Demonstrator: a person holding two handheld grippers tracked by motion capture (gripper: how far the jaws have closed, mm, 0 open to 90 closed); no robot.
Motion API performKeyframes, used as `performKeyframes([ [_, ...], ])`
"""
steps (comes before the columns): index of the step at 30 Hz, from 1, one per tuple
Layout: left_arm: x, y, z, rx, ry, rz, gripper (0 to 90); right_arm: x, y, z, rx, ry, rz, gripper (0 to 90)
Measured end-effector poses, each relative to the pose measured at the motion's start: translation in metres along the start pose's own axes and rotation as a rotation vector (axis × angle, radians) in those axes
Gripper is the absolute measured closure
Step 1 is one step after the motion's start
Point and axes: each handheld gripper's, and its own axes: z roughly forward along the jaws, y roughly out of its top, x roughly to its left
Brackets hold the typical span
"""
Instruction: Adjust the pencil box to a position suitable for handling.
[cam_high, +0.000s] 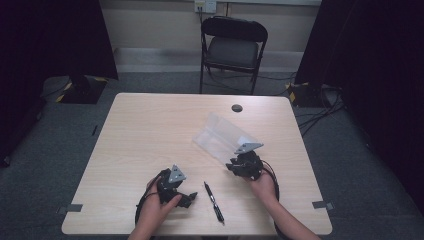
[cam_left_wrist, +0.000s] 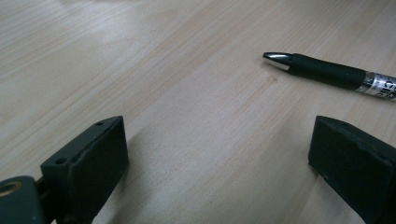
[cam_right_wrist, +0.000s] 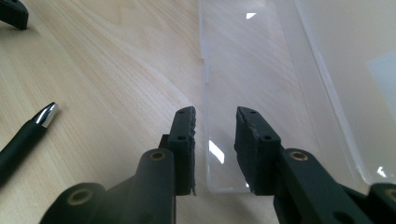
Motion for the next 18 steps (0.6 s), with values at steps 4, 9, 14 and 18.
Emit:
performKeyframes([
  [4, 0.0, 0.0, 0.0, 0.0, 0.0, 0.0, 4.3, -0.0006, -0.0001, 0.0029, 0.006, 0.002, -0.006, 72.9],
  [9, 0.0, 0.0, 0.0, 0.0, 0.0, 0.0, 4.3, -0.0011, -0.0011, 0.0041, 0.017, 0.003, -0.007, 78.9],
  [14, -0.0001, 0.0, 0.0, -0.001, 0.0, -0.002, 4.3, -0.0015, -0.0016, 0.0046, 0.024, 0.01, -0.01, 84.4],
  [18, -0.0001, 0.0, 0.0, -0.001, 0.0, -0.002, 4.3, -0.001, -0.0019, 0.004, 0.031, 0.02, -0.025, 87.3],
])
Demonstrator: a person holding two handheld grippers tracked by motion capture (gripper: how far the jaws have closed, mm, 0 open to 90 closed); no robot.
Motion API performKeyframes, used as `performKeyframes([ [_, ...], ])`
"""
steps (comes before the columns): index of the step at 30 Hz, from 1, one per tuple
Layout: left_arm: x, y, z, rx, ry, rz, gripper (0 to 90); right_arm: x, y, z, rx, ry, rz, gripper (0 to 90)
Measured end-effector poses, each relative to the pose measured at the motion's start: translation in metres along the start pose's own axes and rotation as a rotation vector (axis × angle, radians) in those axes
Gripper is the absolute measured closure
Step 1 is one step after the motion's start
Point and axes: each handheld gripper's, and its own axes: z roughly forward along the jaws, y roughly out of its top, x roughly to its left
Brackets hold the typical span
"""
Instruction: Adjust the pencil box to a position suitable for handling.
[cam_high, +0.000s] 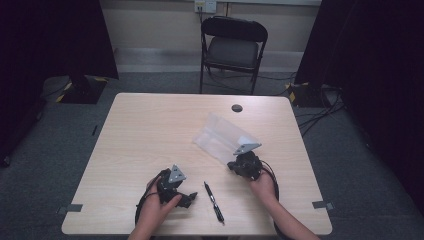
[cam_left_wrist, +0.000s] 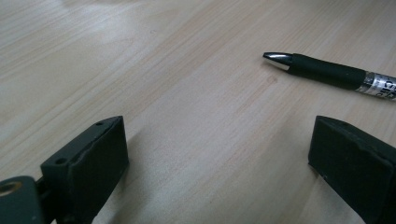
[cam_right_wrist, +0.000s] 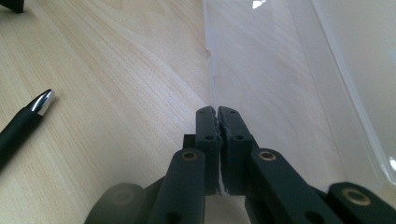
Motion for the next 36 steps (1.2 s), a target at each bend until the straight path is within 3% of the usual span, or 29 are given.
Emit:
performKeyframes([
  [11, 0.0, 0.0, 0.0, 0.002, 0.0, 0.003, 4.3, 0.004, -0.003, -0.006, 0.002, 0.013, -0.017, 88.3],
  [19, 0.0, 0.0, 0.0, 0.002, 0.0, 0.003, 4.3, 0.01, -0.015, -0.016, 0.001, 0.027, -0.02, 88.2],
  [22, 0.0, 0.0, 0.0, 0.001, 0.0, 0.002, 4.3, 0.013, -0.019, -0.018, 0.007, 0.016, -0.042, 88.1],
  [36, 0.0, 0.0, 0.0, 0.001, 0.0, 0.002, 4.3, 0.016, -0.026, -0.024, 0.002, 0.036, -0.022, 87.8],
])
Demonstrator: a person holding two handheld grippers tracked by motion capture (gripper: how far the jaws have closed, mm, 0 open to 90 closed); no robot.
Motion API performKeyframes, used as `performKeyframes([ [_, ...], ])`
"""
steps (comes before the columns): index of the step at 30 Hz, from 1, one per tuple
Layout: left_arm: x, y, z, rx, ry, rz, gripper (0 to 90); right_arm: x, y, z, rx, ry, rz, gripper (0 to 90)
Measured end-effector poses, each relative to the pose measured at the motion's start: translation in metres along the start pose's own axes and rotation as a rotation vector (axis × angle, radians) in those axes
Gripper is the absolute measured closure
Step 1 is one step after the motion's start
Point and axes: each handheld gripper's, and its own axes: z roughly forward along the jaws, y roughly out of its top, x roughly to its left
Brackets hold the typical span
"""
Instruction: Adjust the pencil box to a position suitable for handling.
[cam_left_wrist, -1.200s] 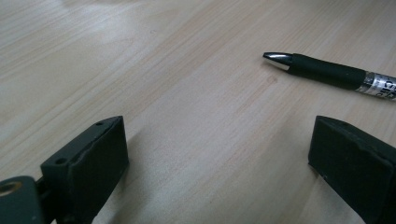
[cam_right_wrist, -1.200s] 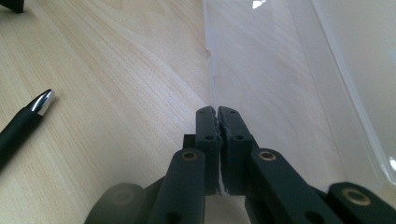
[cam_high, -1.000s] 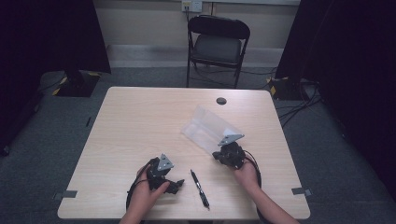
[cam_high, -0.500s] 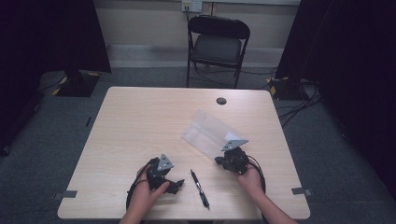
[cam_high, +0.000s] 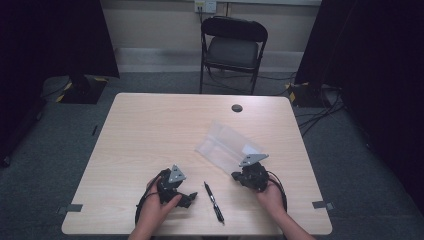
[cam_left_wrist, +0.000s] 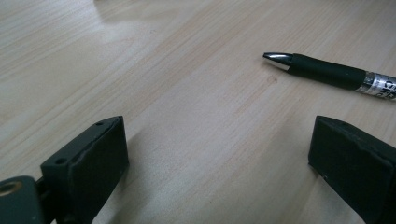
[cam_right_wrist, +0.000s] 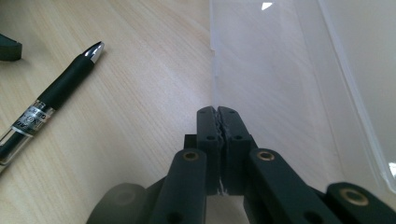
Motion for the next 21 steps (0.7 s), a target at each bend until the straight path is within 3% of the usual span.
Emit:
performKeyframes([
  [15, -0.0001, 0.0, -0.0001, 0.0, 0.0, -0.001, 4.3, 0.0021, -0.0022, -0.0018, 0.0, -0.001, -0.009, 87.4],
  [21, 0.0, 0.0001, -0.0001, 0.001, 0.001, 0.001, 4.3, 0.0039, -0.0041, -0.0044, -0.044, 0.001, 0.041, 68.7],
])
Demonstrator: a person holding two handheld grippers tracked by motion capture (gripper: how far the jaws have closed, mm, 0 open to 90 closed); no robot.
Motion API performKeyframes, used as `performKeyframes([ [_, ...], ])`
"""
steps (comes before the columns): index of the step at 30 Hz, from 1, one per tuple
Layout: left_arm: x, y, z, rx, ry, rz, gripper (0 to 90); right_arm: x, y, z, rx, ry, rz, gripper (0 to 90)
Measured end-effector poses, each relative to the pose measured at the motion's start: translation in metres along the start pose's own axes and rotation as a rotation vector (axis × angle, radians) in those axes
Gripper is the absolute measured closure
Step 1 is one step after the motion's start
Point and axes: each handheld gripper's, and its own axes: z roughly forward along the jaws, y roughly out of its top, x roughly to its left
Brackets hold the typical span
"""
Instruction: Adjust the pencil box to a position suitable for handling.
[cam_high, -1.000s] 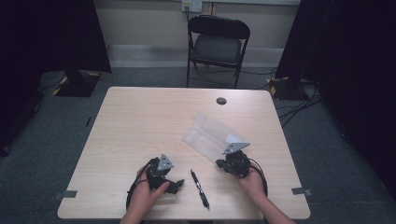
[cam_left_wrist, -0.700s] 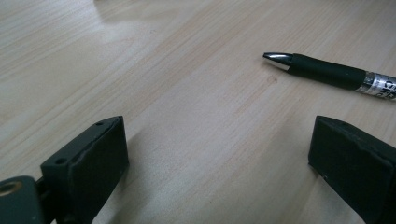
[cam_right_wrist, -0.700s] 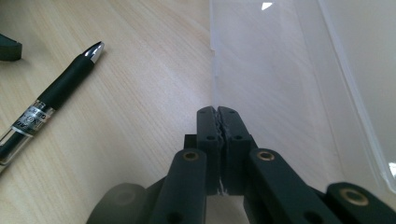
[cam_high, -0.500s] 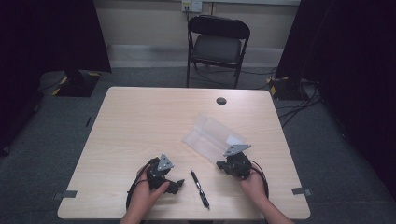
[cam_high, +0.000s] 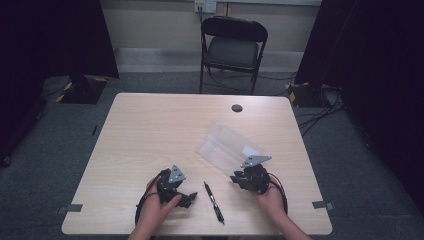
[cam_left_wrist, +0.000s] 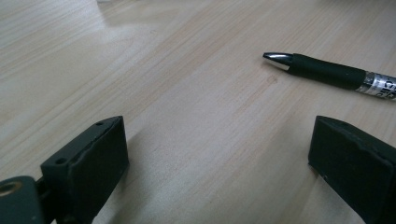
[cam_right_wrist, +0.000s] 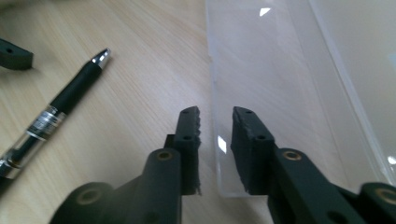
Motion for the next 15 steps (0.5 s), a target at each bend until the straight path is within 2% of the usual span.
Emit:
performKeyframes([
  [2, 0.0, 0.0, 0.0, 0.0, 0.0, 0.0, 4.3, 0.004, 0.001, -0.003, -0.013, 0.009, 0.008, 62.7],
  [7, 0.0, 0.0, 0.0, 0.0, 0.0, 0.0, 4.3, 0.018, 0.004, -0.007, -0.028, 0.015, -0.015, 53.5],
  [9, 0.0, 0.0, 0.0, -0.001, 0.0, -0.002, 4.3, 0.021, 0.005, -0.009, -0.032, -0.01, -0.026, 49.4],
  [12, 0.0, 0.0, 0.0, 0.0, 0.0, 0.0, 4.3, 0.02, 0.008, -0.011, -0.037, -0.014, -0.018, 47.2],
  [15, 0.0, 0.0, 0.0, 0.0, 0.0, 0.001, 4.3, 0.017, 0.01, -0.014, -0.036, 0.005, -0.006, 45.8],
])
